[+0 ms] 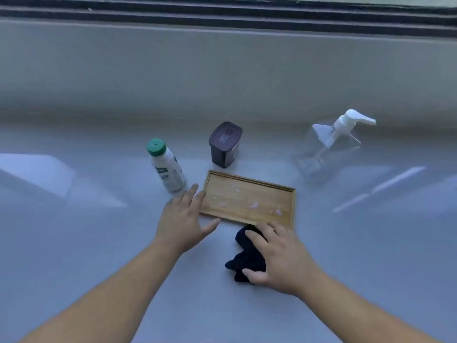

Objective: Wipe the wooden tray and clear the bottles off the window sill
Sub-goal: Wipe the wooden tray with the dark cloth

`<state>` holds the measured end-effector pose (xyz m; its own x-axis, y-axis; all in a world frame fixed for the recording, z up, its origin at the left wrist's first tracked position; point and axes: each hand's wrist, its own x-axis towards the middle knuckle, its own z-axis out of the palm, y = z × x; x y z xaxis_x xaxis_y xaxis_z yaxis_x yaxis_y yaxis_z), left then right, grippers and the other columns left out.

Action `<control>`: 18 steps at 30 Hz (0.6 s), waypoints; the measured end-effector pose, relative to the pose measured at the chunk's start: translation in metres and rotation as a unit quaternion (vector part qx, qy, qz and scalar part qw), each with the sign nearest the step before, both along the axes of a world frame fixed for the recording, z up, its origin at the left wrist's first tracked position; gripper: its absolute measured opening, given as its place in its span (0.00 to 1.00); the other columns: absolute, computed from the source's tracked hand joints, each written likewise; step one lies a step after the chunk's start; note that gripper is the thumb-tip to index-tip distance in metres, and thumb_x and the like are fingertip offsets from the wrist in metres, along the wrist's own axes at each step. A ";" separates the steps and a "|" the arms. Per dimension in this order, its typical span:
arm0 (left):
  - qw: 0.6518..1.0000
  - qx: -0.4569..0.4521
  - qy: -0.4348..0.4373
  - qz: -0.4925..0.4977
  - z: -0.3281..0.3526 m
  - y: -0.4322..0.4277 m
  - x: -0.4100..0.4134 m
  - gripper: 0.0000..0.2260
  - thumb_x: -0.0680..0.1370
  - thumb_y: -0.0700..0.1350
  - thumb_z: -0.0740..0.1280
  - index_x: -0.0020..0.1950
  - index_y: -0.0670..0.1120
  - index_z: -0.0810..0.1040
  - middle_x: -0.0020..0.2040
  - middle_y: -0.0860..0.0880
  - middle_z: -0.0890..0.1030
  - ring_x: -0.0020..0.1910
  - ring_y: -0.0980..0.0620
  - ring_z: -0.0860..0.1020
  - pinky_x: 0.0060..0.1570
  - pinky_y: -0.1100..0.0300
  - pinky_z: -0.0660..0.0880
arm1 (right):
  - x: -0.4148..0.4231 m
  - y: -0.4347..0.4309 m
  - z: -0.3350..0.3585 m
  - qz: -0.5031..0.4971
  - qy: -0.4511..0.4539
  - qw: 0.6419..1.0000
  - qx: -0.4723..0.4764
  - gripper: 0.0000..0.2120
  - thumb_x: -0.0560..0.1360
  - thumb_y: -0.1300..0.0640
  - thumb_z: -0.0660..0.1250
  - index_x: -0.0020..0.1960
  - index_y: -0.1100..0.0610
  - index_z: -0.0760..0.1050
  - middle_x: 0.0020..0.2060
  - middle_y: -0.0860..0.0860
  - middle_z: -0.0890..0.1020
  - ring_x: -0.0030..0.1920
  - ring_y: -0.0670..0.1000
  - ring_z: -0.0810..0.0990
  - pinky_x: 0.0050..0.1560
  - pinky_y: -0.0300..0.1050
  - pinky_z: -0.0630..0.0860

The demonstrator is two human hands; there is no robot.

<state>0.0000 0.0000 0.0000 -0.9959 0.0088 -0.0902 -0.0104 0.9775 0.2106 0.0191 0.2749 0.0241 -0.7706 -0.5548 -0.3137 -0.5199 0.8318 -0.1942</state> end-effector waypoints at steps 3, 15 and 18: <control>1.000 0.006 -0.013 0.013 -0.019 0.001 0.002 0.43 0.75 0.73 0.56 0.80 0.46 0.70 0.82 0.44 0.67 0.77 0.39 0.70 0.74 0.41 0.66 | 0.018 0.005 -0.023 0.005 -0.015 1.000 0.025 0.41 0.65 0.28 0.67 0.71 0.51 0.75 0.65 0.54 0.80 0.63 0.62 0.78 0.57 0.59 0.80; 0.990 0.058 0.051 0.115 -0.063 0.007 -0.009 0.40 0.77 0.72 0.58 0.78 0.46 0.72 0.77 0.43 0.74 0.76 0.39 0.69 0.75 0.37 0.64 | 0.015 0.011 -0.028 -0.115 0.043 0.982 -0.143 0.27 0.66 0.59 0.76 0.64 0.53 0.80 0.60 0.51 0.81 0.53 0.57 0.81 0.51 0.51 0.81; 0.990 0.058 0.055 0.120 -0.069 0.006 -0.007 0.39 0.77 0.73 0.58 0.80 0.49 0.70 0.78 0.45 0.73 0.78 0.42 0.67 0.78 0.40 0.61 | 0.000 0.013 -0.003 -0.190 0.083 0.954 -0.216 0.26 0.68 0.58 0.72 0.67 0.52 0.79 0.62 0.50 0.80 0.60 0.54 0.77 0.63 0.43 0.73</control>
<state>-0.0068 0.0058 -0.0689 -0.9743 -0.2252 0.0068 -0.2101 0.9188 0.3341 0.0188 0.2880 0.0210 -0.9610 -0.2755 0.0251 -0.2505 0.8279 -0.5018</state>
